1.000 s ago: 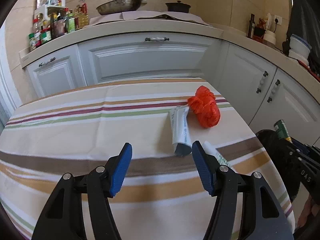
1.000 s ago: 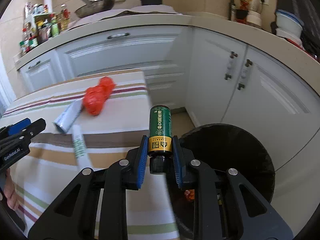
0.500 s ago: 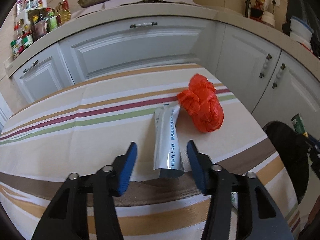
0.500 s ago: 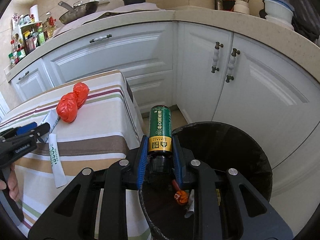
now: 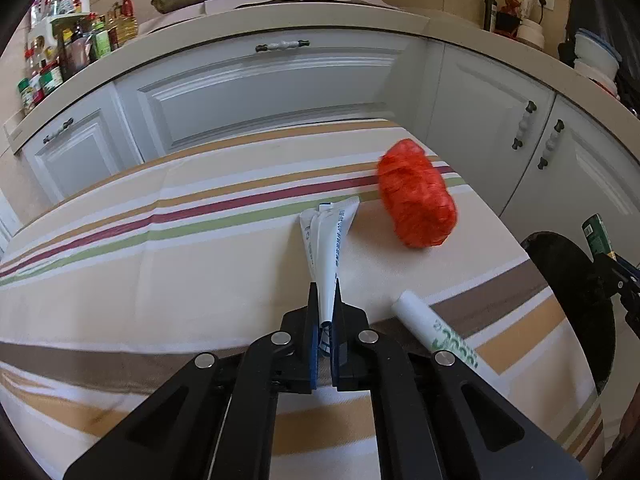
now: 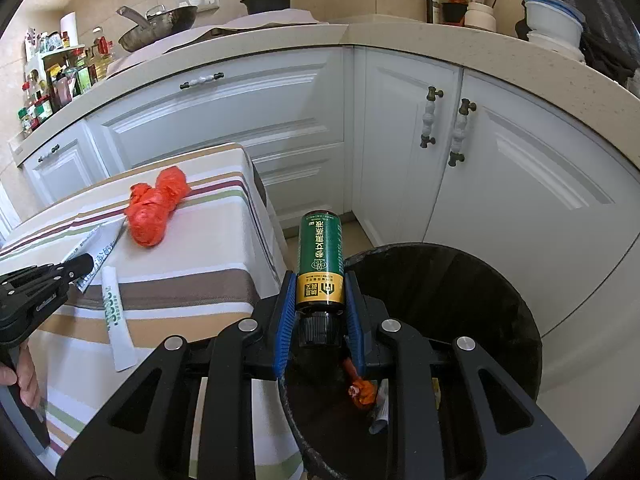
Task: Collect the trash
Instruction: 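Carry the silver tube over the bin with the left gripper while the right holds the bottle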
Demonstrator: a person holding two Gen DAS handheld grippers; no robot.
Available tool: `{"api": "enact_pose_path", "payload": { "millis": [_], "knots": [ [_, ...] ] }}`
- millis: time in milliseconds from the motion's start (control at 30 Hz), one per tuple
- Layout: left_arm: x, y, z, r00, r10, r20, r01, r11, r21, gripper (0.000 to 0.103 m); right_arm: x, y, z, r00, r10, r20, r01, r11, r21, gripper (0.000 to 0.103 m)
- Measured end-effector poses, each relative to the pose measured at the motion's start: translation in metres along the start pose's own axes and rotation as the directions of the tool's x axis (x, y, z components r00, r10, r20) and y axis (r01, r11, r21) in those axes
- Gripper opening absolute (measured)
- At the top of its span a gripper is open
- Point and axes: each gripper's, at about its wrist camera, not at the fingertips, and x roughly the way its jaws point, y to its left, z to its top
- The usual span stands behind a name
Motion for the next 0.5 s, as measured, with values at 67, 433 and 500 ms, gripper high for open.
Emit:
{"api": "enact_pose_path", "payload": {
  "millis": [67,433,500],
  "knots": [
    [-0.004,0.003,-0.003,1.0,0.005,0.004,-0.005,1.0,-0.011,0.004,-0.003,0.001,-0.001,1.0,0.001,0.001,-0.001,1.0,0.001,0.023],
    [-0.036,0.01,-0.02,0.999,0.024,0.031,-0.023,0.999,-0.037,0.004,-0.027,0.006,-0.01,1.0,0.01,0.019,-0.01,1.0,-0.009,0.023],
    [-0.041,0.01,-0.023,0.999,0.026,0.038,-0.024,0.999,-0.036,0.004,-0.033,0.006,-0.01,1.0,0.009,0.027,-0.009,1.0,-0.008,0.023]
  ]
}}
